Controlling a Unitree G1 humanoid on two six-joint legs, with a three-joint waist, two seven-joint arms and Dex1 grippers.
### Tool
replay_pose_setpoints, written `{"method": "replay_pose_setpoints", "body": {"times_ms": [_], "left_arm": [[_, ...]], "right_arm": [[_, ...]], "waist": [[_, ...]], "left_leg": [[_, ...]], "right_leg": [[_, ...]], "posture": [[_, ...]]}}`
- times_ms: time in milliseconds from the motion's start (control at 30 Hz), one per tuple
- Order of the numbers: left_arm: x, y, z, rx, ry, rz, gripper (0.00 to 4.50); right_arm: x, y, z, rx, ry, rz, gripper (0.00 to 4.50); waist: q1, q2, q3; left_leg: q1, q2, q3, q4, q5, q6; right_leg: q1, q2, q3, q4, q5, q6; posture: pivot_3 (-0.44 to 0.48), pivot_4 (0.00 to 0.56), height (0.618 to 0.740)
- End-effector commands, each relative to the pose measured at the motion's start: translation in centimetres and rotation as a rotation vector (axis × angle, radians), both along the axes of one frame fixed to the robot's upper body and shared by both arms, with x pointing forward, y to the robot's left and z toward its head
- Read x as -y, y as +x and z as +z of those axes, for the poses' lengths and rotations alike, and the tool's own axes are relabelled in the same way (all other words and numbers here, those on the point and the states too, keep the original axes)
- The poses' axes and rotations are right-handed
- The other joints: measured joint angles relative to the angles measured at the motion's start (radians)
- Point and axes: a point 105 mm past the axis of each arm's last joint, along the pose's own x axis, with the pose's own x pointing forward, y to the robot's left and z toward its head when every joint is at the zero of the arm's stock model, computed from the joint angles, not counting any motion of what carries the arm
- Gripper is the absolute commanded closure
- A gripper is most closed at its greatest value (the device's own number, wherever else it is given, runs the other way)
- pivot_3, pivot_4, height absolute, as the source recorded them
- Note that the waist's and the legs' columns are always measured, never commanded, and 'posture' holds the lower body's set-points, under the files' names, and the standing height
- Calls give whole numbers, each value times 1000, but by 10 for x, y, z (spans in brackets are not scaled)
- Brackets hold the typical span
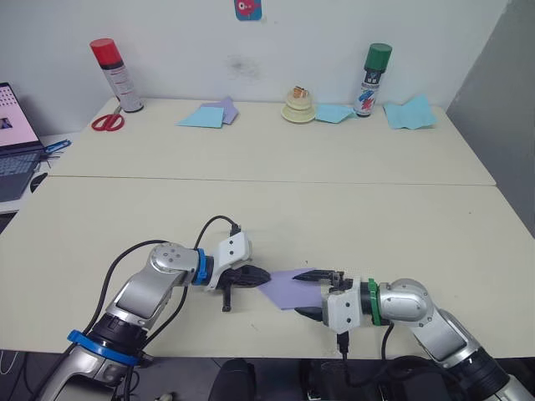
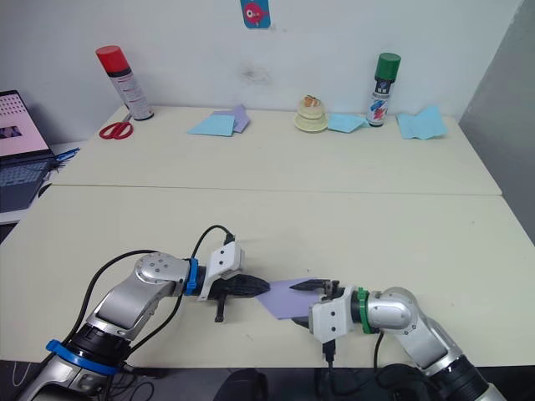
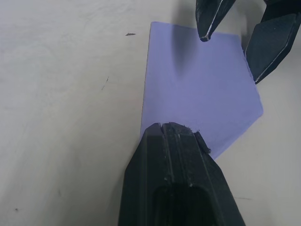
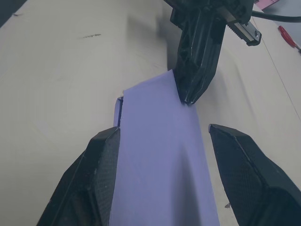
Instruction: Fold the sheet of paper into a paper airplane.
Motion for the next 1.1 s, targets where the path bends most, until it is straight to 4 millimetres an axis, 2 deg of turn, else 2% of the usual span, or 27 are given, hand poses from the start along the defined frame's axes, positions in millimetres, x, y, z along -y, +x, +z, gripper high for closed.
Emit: {"method": "replay_pose_setpoints", "body": {"times_ms": [33, 567, 900, 1000, 1100], "left_arm": [[2, -5, -4, -16, 19, -24, 4500], [2, -8, -9, 2, 40, -60, 4500], [1, -9, -10, 5, 46, -68, 4500], [2, -8, -9, 14, 46, -75, 4500], [1, -8, -7, 25, 50, -89, 4500]], "right_arm": [[-2, 3, 8, 45, 9, 0, 1410], [16, 16, 13, 172, -18, -38, 1410], [15, 12, 10, 131, -10, 43, 1410], [15, 11, 3, 91, -31, 80, 1975], [13, 14, 0, 82, -37, 92, 3056]], "waist": [[0, 0, 0], [0, 0, 0], [-1, 0, 0], [-1, 0, 0], [-1, 0, 0]], "left_leg": [[0, 0, 0, 0, 0, 0], [0, 0, 0, 0, 0, 0], [0, 0, 0, 0, 0, 0], [0, 0, 0, 0, 0, 0], [0, 0, 1, 0, 0, 0]], "right_leg": [[0, 0, 0, 0, 0, 0], [0, 0, 0, -1, 0, 0], [0, 0, 0, -1, 0, 0], [0, 0, 0, -1, 0, 0], [0, 0, 0, -1, 0, 0]], "posture": [[0, 150, 725], [0, 150, 725], [0, 150, 725], [0, 150, 725], [0, 150, 725]]}}
